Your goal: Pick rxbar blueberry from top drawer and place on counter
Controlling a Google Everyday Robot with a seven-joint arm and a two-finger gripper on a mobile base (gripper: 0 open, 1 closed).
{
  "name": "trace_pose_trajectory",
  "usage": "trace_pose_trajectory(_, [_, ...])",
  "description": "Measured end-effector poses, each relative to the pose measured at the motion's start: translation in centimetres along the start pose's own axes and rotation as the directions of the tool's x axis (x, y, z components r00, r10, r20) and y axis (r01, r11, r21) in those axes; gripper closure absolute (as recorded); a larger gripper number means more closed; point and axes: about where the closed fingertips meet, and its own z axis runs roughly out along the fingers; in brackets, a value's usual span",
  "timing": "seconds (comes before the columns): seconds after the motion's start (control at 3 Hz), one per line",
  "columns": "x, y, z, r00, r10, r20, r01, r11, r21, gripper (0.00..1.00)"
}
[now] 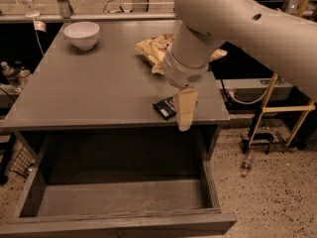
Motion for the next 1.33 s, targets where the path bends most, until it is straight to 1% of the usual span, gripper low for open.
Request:
trace_pose_trajectory(0.33, [0.3, 0.2, -0.3, 1.0, 0.008, -0.004, -0.008, 1.0, 0.003, 0.0])
trace_pose_trajectory(0.67, [5.4, 2.3, -2.5, 0.992, 0.122, -0.014, -0.123, 0.9924, -0.008, 0.0])
trace_pose_trajectory(1.0, [10.8, 4.7, -4.1, 0.97, 0.245, -0.016, -0.244, 0.9696, 0.009, 0.0])
trace_pose_trajectory(1.33, [17.4, 8.2, -7.3, 0.908, 0.418, -0.023, -0.415, 0.9054, 0.09, 0.0])
